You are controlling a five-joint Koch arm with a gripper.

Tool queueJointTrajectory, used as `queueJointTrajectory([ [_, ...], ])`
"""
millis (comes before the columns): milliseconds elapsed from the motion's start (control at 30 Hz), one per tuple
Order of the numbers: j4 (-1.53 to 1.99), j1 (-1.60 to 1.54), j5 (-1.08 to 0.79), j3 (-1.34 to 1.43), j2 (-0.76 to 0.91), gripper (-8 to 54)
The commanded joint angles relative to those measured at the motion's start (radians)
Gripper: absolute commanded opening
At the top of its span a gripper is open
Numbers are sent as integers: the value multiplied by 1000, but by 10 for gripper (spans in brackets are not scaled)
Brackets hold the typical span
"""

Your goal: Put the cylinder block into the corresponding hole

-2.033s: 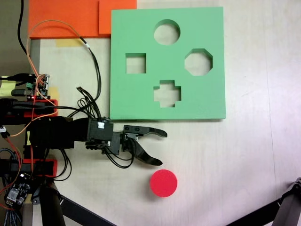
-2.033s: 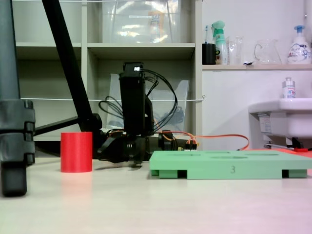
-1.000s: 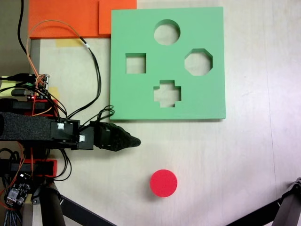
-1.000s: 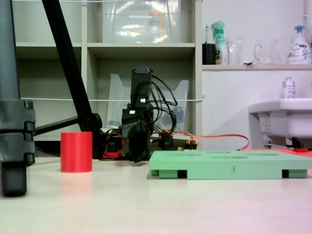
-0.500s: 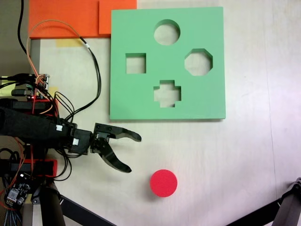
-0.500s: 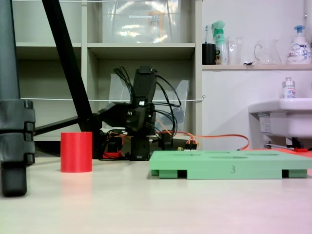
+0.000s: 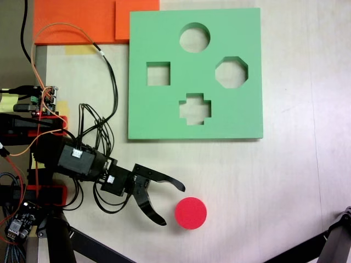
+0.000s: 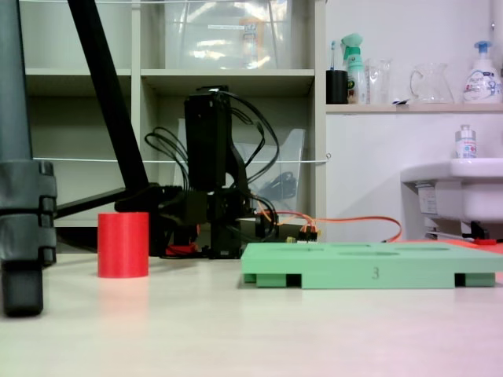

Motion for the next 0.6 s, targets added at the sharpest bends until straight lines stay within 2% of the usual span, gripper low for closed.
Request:
queueJointTrajectory([
  [0,-156,9,34,-21,-23,432],
  [567,-169,49,55,-330,-285,430],
])
